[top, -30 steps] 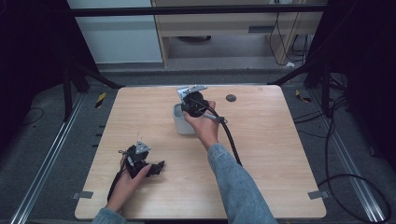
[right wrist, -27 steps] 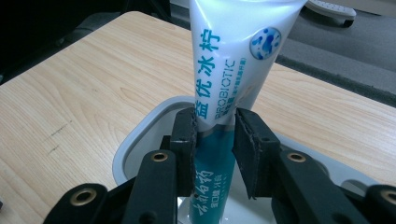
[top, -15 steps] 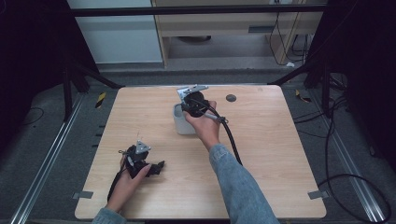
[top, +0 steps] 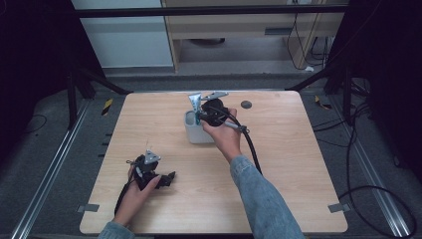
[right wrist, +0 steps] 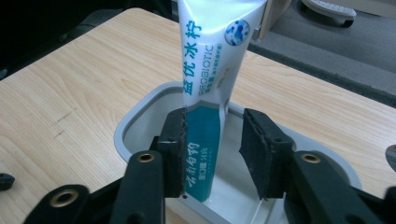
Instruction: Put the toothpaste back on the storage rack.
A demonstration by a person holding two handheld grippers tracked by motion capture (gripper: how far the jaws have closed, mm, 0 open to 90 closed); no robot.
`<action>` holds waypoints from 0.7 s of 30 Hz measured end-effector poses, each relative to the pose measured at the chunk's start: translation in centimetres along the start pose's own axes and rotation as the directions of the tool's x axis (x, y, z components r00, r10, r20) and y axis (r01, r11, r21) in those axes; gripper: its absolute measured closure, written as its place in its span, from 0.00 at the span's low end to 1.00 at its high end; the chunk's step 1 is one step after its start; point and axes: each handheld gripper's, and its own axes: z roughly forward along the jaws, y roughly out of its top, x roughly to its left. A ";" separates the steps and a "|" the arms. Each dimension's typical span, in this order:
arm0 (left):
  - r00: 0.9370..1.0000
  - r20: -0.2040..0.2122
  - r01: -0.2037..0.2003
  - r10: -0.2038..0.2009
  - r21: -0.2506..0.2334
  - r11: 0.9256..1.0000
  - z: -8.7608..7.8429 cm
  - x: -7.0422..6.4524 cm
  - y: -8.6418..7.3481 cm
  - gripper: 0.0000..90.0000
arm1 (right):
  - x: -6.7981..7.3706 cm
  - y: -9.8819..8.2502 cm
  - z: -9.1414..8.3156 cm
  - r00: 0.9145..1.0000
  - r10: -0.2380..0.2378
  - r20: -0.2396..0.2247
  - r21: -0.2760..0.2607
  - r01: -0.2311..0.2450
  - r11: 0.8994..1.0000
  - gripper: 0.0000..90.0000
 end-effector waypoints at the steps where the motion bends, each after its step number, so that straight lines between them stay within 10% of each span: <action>1: 1.000 0.000 0.000 0.000 0.000 1.000 0.0 0.0 0.0 0.00 | -0.1 0.0 -0.1 1.000 -0.002 0.001 0.000 0.002 1.000 0.64; 21: 1.000 0.000 0.001 -0.001 0.000 1.000 0.0 0.0 0.0 0.00 | -1.8 -0.5 -2.7 1.000 0.007 0.019 0.027 -0.007 1.000 0.28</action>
